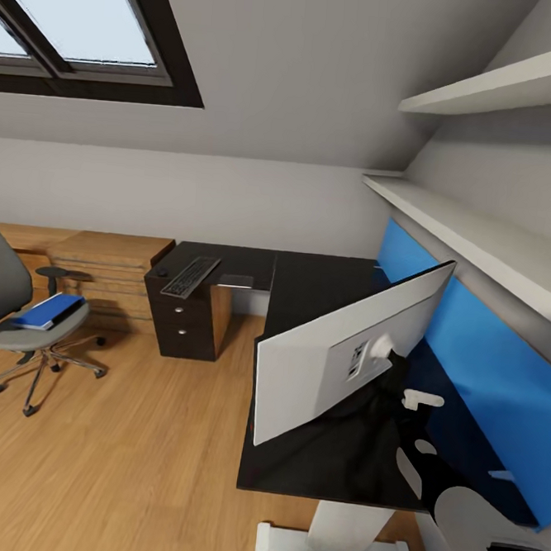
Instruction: In the bedroom, organize the workspace by keeping the computer under the desk, ensuring the monitor is on the desk, placing the keyboard on the desk next to the monitor, placing the mouse on the desk next to the keyboard, moving the folder from the swivel chair onto the desk next to the mouse, stacking the notebook on top of the folder with the pen on top of the notebook, and positioning the swivel chair next to the desk.
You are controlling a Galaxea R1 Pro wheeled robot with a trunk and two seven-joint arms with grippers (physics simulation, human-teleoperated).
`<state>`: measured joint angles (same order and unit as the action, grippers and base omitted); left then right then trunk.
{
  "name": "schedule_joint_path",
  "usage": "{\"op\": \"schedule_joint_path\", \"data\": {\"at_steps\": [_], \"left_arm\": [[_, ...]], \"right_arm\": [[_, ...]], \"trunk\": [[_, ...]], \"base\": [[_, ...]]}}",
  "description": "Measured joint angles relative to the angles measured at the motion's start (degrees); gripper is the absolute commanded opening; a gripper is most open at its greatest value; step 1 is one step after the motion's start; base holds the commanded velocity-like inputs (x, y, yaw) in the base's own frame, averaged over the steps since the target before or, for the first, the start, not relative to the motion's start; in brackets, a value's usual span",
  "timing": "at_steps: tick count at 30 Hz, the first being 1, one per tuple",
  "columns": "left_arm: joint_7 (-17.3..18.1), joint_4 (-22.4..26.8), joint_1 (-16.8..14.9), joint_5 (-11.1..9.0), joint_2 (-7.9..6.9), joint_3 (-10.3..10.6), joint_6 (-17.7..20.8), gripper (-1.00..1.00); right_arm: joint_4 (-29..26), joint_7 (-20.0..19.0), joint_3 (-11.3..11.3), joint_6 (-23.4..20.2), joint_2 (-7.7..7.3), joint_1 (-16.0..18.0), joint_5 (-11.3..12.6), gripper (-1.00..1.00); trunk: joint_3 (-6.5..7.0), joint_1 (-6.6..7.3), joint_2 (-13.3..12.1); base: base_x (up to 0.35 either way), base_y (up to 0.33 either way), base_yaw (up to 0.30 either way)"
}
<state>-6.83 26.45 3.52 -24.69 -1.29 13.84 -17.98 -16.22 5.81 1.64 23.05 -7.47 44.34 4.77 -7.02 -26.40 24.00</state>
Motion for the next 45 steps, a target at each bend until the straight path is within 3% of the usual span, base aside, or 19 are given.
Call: {"op": "schedule_joint_path", "data": {"at_steps": [19,20,45], "left_arm": [[0.0,0.0,0.0,0.0,0.0,0.0,0.0,1.0],[0.0,0.0,0.0,0.0,0.01,0.0,0.0,1.0],[0.0,0.0,0.0,0.0,-0.04,0.0,0.0,1.0]], "right_arm": [[0.0,0.0,0.0,0.0,0.0,0.0,0.0,1.0],[0.0,0.0,0.0,0.0,0.0,0.0,0.0,-1.0],[0.0,0.3,0.3,-0.1,-0.1,0.0,-0.2,-1.0]], "trunk": [[0.0,0.0,0.0],[0.0,0.0,0.0],[0.0,0.0,0.0]], "base": [[0.063,0.0,0.0],[0.0,0.0,0.0],[0.0,0.0,0.0]]}}
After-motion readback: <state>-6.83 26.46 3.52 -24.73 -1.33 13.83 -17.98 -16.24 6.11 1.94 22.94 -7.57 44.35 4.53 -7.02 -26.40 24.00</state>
